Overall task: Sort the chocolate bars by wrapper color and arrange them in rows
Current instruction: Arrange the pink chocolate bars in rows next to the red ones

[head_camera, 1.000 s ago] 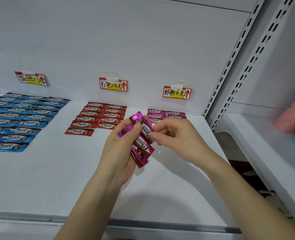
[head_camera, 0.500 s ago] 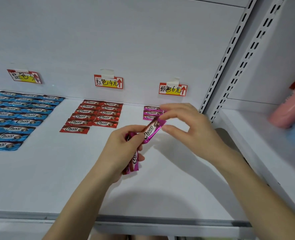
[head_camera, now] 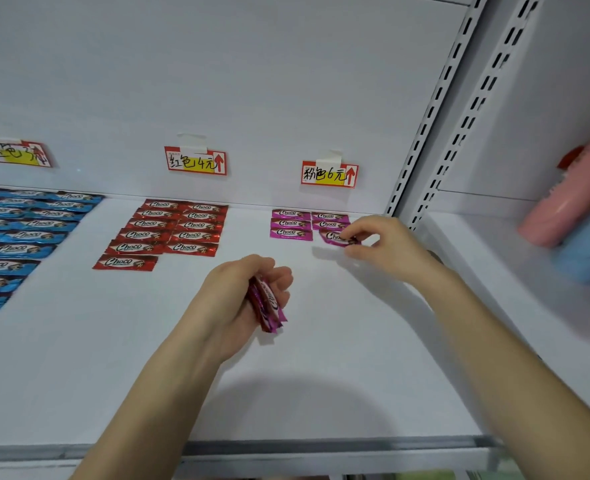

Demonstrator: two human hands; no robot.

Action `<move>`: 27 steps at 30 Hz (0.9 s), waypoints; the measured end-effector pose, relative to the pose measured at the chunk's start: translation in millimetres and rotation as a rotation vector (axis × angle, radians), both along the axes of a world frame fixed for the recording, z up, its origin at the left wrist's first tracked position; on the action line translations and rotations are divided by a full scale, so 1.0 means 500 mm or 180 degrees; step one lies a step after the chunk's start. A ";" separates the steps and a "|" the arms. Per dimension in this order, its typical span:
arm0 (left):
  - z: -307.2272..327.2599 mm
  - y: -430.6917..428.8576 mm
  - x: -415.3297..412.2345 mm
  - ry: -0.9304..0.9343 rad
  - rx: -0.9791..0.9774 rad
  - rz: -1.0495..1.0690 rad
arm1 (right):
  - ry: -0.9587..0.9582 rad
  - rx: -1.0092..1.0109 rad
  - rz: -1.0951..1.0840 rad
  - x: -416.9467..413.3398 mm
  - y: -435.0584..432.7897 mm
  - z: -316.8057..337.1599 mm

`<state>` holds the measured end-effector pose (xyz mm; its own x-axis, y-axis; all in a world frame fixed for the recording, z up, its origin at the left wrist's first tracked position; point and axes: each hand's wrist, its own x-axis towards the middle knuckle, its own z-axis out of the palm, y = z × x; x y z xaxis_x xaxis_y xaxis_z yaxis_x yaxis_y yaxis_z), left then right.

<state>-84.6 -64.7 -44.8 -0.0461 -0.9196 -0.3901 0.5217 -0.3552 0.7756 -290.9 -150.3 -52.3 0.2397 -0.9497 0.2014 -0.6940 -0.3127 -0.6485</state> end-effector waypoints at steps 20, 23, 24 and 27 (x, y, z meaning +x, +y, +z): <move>-0.027 -0.029 -0.006 0.0413 -0.0024 0.0197 | 0.0562 0.0196 -0.0081 0.007 -0.111 -0.044; -0.026 -0.030 -0.006 0.0420 -0.0040 0.0181 | 0.0628 0.0165 -0.0081 0.009 -0.112 -0.043; -0.026 -0.030 -0.006 0.0429 -0.0048 0.0178 | 0.0641 0.0153 -0.0083 0.009 -0.111 -0.043; -0.029 -0.031 -0.005 0.0482 -0.0078 0.0159 | 0.0661 0.0116 -0.0075 0.008 -0.112 -0.045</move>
